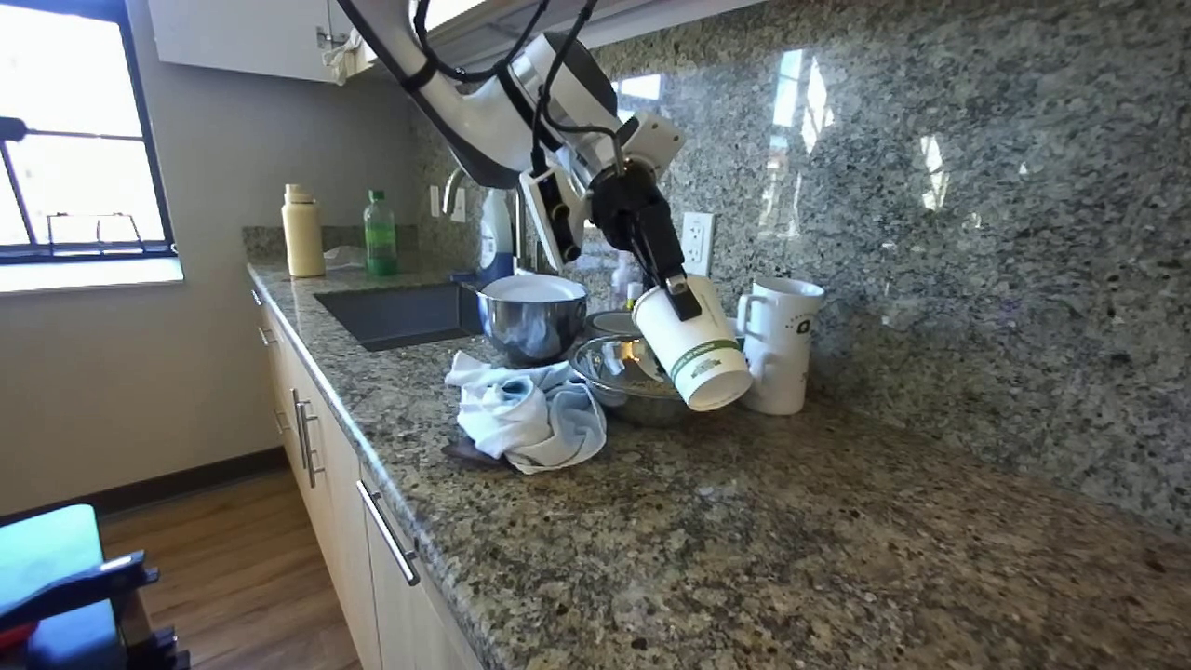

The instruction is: Pour the contents of the cup into the silver bowl

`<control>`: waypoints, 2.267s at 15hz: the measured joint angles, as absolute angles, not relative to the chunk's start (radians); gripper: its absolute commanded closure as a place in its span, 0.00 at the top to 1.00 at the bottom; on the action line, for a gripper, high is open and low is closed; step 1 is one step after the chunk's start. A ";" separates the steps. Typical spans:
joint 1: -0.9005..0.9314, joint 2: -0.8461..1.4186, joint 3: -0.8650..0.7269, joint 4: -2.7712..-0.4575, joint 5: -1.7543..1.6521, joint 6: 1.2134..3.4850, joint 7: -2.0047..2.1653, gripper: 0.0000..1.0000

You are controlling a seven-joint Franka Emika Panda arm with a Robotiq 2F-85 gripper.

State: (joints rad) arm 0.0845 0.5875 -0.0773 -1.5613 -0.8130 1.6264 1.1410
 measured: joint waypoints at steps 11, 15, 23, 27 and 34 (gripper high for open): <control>0.050 0.590 -0.077 -1.564 -0.582 1.750 1.141 0.00; 0.035 0.589 -0.097 -1.577 -0.480 1.792 1.140 0.00; -0.050 0.570 -0.160 -1.614 -0.267 1.912 1.121 0.00; -0.091 0.539 -0.173 -1.674 -0.168 2.037 1.111 0.00; -0.105 0.517 -0.177 -1.771 -0.063 2.248 1.080 0.00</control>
State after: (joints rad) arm -0.1052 0.5171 -0.1773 -1.7706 -0.0627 2.2480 1.0803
